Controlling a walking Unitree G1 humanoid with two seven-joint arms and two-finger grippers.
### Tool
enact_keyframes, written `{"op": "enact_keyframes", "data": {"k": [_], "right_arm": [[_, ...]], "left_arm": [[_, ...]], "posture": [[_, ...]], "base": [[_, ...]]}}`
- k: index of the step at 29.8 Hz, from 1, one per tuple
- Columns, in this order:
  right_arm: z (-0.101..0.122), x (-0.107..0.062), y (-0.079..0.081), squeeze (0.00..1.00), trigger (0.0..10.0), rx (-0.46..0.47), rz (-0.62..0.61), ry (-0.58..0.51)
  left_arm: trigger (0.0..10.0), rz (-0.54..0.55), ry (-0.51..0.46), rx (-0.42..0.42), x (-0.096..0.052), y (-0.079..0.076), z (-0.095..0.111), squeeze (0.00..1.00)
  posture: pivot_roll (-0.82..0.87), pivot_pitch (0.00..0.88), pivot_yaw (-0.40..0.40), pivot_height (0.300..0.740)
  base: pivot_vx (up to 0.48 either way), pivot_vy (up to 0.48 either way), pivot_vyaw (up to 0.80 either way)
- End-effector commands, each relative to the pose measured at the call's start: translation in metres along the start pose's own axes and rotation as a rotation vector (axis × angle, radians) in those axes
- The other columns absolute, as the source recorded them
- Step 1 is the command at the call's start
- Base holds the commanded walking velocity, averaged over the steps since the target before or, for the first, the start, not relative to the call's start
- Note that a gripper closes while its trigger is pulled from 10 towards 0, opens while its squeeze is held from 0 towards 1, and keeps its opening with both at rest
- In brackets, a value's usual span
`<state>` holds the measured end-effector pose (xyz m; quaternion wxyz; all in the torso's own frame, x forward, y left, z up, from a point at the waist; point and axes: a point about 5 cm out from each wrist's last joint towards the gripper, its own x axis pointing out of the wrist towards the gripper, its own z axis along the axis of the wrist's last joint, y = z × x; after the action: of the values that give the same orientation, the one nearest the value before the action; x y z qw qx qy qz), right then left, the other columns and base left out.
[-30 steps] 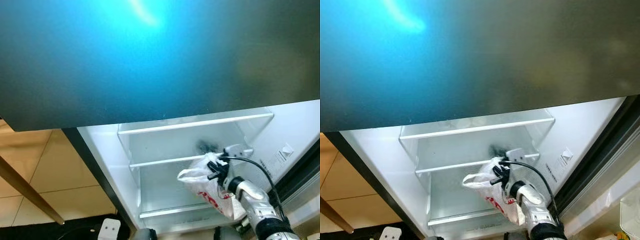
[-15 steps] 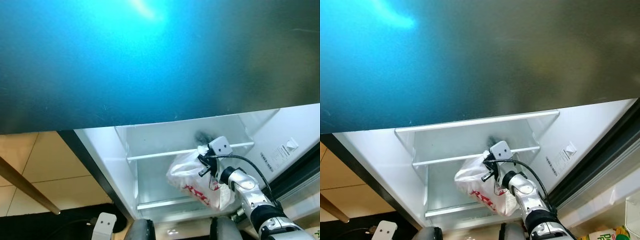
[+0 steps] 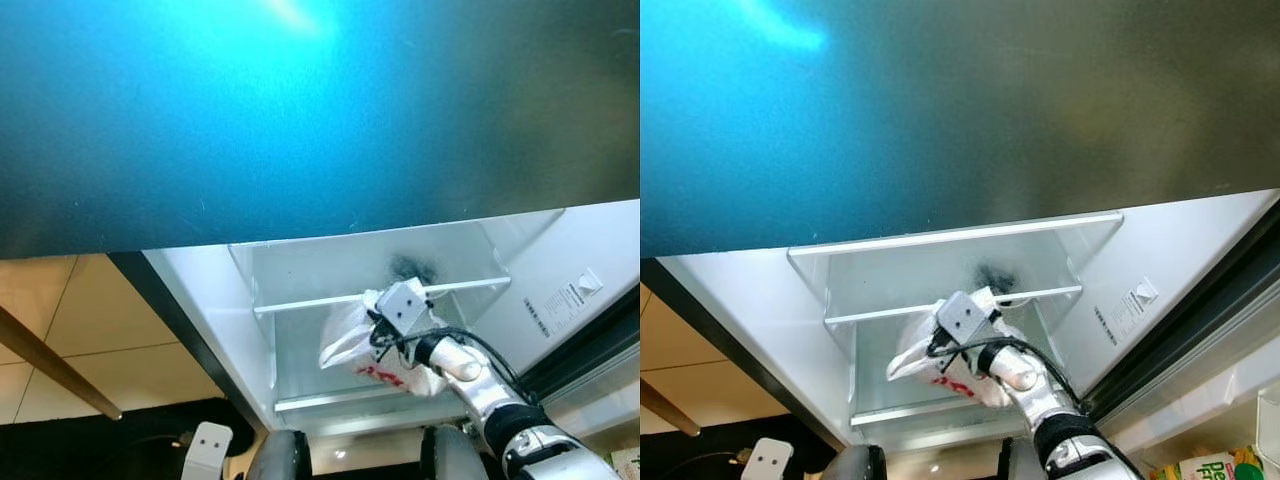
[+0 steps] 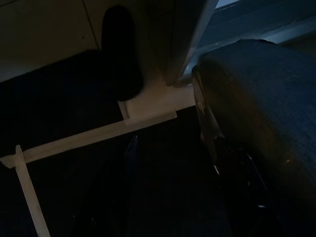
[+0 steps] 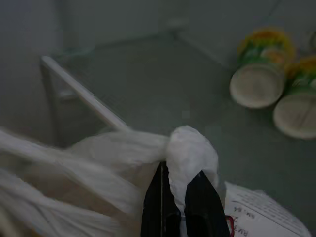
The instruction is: Restocking fridge
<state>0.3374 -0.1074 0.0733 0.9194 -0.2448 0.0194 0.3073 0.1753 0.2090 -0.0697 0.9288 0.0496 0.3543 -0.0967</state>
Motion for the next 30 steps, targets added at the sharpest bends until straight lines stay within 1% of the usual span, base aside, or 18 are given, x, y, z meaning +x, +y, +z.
{"op": "enact_keyframes", "data": {"k": [1,2,4,5,6,8,9,12,17,18,19,22,30], "right_arm": [[0.003,-0.001,0.005,0.0,10.0,-0.056,-0.026,-0.047],[0.003,-0.001,0.005,0.0,10.0,-0.056,-0.026,-0.047],[0.003,-0.001,0.007,0.2,10.0,-0.114,-0.054,-0.055],[0.003,-0.001,0.008,0.21,10.0,-0.129,-0.058,-0.056],[0.003,-0.001,0.008,0.21,10.0,-0.129,-0.058,-0.056],[0.003,0.0,0.011,0.21,10.0,-0.174,-0.05,-0.055],[0.003,0.0,0.011,0.21,10.0,-0.174,-0.05,-0.055],[0.003,0.0,0.017,0.17,10.0,-0.254,-0.048,-0.06],[0.003,0.001,0.016,0.16,10.0,-0.317,-0.12,-0.055],[0.001,0.002,0.016,0.15,10.0,-0.359,-0.158,-0.044],[0.001,0.002,0.016,0.15,10.0,-0.359,-0.158,-0.044],[0.0,0.002,0.018,0.16,10.0,-0.404,-0.178,-0.037],[-0.005,0.001,0.031,0.14,10.0,-0.409,-0.125,-0.027]], "left_arm": [[10.0,-0.036,0.022,-0.004,-0.001,-0.011,-0.007,0.0],[10.0,-0.036,0.022,-0.004,-0.001,-0.011,-0.007,0.0],[10.0,-0.04,0.021,-0.001,0.0,-0.012,-0.006,0.0],[10.0,-0.04,0.02,0.0,0.0,-0.013,-0.006,0.0],[10.0,-0.04,0.02,0.0,0.0,-0.013,-0.006,0.0],[10.0,-0.042,0.019,0.002,0.0,-0.013,-0.006,0.0],[10.0,-0.042,0.019,0.002,0.0,-0.013,-0.006,0.0],[10.0,-0.049,0.011,0.005,-0.003,-0.011,-0.007,0.0],[10.0,-0.054,0.001,0.007,-0.005,-0.01,-0.006,0.0],[10.0,-0.056,-0.003,0.008,-0.005,-0.01,-0.005,0.0],[10.0,-0.056,-0.003,0.008,-0.005,-0.01,-0.005,0.0],[10.0,-0.059,-0.009,0.009,-0.006,-0.011,-0.004,0.0],[10.0,-0.066,-0.02,0.015,-0.01,-0.015,-0.004,0.0]], "posture": [[0.03,0.239,-0.002,0.588],[0.03,0.239,-0.002,0.588],[0.03,0.236,-0.002,0.588],[0.03,0.236,-0.002,0.588],[0.03,0.236,-0.002,0.588],[0.03,0.236,-0.002,0.588],[0.03,0.236,-0.002,0.588],[0.02,0.233,0.0,0.588],[0.02,0.23,-0.003,0.588],[0.02,0.23,-0.003,0.588],[0.02,0.23,-0.003,0.588],[0.02,0.233,-0.005,0.588],[0.02,0.255,-0.008,0.588]], "base": [[0.0,0.0,0.0],[0.0,0.0,0.0],[0.0,0.0,0.0],[0.0,0.0,0.0],[0.0,0.0,0.0],[0.0,0.0,0.0],[0.0,0.0,0.0],[0.0,0.0,0.0],[0.0,0.0,0.0],[0.0,0.0,0.0],[0.0,0.0,0.0],[0.0,0.0,0.0],[0.0,0.0,0.0]]}}
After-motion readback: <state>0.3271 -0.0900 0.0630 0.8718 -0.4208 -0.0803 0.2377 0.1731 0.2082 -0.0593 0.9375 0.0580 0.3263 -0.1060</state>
